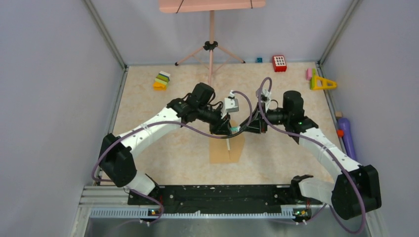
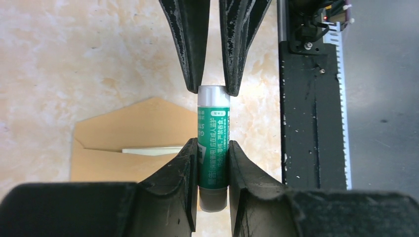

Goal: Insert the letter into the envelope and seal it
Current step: Unscrew the solid glue.

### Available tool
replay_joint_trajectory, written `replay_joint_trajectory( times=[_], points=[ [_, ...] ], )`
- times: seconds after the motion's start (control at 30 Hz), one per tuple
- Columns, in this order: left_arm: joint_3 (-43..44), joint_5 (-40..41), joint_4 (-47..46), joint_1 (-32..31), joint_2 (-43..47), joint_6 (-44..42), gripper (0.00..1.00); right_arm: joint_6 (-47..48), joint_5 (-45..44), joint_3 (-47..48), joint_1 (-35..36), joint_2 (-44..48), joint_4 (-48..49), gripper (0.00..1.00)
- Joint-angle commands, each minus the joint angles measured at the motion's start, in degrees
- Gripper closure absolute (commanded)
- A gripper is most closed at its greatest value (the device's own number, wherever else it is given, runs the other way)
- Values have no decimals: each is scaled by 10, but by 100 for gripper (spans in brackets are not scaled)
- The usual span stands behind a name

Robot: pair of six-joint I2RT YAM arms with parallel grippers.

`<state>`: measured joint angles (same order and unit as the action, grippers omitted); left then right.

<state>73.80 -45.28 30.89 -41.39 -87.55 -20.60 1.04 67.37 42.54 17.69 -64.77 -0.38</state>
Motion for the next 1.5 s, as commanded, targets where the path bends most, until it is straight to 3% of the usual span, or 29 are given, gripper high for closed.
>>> replay_joint_trajectory(
  times=[0.0, 0.27, 0.37, 0.43, 0.6, 0.67, 0.8, 0.97, 1.47],
  points=[
    [0, 54, -32, 2, 23, -17, 100, -173, 21, 22, -4, -15, 54, 77],
    [8, 65, -29, 2, 18, -21, 100, -202, 11, 36, -4, -13, 37, 57],
    [8, 59, -26, 1, 18, -20, 100, -159, 38, 40, -5, -1, 35, 47],
    [7, 49, -24, 2, 19, -20, 100, -79, 58, 48, -5, 17, 9, 43],
    [5, -22, -11, 3, 13, -23, 100, 296, 54, 64, -5, 78, -186, 34],
    [7, -57, -1, 3, 4, -25, 100, 380, 49, 70, -5, 70, -222, 33],
    [19, -100, 20, 2, -13, -27, 100, 447, 69, 27, -5, 85, -172, 34],
    [30, -130, 37, 2, -31, -29, 100, 572, 94, 6, 1, 88, -202, 40],
    [43, -146, 30, 2, -60, -6, 100, 628, 45, -15, 45, 100, -221, 59]
  ],
)
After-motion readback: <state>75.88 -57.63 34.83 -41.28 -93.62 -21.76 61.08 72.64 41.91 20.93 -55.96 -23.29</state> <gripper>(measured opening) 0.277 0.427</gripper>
